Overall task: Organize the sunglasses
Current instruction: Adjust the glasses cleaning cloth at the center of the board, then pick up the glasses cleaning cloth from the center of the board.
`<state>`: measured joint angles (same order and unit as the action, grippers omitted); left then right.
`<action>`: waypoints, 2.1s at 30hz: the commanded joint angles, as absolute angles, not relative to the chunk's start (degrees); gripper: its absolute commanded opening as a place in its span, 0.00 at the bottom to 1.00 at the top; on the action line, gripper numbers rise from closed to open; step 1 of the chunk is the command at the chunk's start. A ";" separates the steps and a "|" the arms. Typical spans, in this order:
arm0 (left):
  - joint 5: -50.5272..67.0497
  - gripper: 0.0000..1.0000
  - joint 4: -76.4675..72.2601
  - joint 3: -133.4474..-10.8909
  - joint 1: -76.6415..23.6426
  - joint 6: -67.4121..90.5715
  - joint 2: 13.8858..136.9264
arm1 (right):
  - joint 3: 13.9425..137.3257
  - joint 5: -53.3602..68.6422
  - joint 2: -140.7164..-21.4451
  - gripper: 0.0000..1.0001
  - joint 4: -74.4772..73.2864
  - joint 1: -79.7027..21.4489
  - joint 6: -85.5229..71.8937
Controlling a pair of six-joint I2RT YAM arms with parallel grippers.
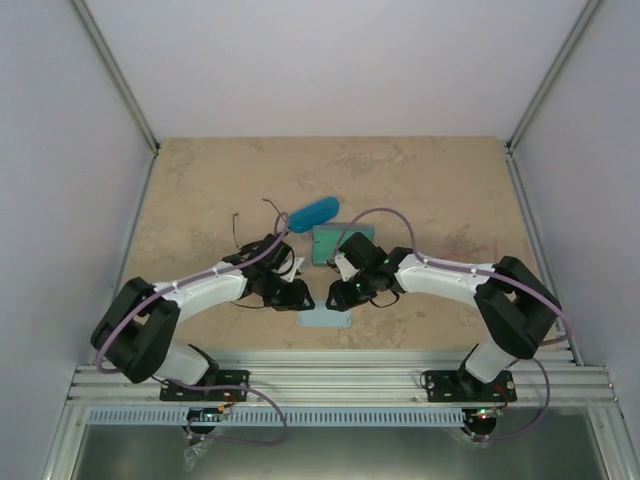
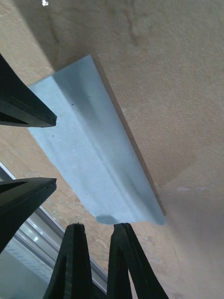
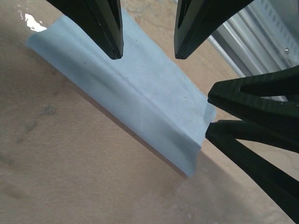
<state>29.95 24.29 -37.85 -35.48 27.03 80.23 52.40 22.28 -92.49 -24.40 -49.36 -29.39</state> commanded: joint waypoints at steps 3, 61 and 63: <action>33.36 0.32 22.52 -37.82 -35.60 27.27 83.66 | 52.54 22.30 -96.05 0.31 -24.28 -50.74 -30.30; 8.66 0.36 26.06 -36.37 -44.74 47.26 81.14 | 50.85 -3.59 -95.13 0.31 -34.52 -59.43 -54.25; 8.77 0.33 26.44 -36.24 -44.80 47.43 81.79 | 50.51 -3.64 -95.47 0.31 -34.34 -59.50 -54.44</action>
<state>9.87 24.80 -36.32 -44.36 45.82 80.42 51.68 -2.26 -94.08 -35.07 -59.00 -52.38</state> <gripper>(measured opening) 0.357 0.315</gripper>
